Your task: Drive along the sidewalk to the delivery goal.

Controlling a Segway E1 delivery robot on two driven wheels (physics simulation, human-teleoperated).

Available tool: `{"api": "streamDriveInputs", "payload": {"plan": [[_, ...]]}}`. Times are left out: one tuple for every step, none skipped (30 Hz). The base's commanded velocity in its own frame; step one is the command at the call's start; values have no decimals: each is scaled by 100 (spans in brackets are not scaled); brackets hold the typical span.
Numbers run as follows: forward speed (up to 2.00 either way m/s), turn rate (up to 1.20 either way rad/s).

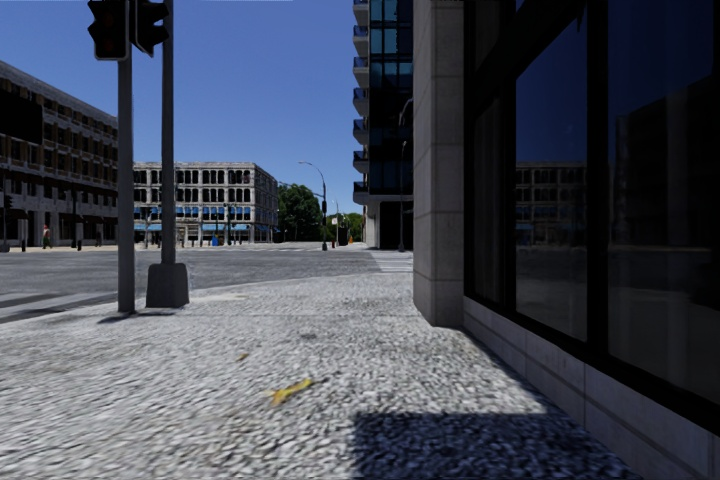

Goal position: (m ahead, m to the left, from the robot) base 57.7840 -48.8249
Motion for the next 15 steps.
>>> {"api": "streamDriveInputs", "payload": {"plan": [[200,0],[200,0],[200,0],[200,0],[200,0],[200,0],[200,0],[200,0],[200,0],[200,0],[200,0],[200,0],[200,0],[200,0],[200,0]]}}
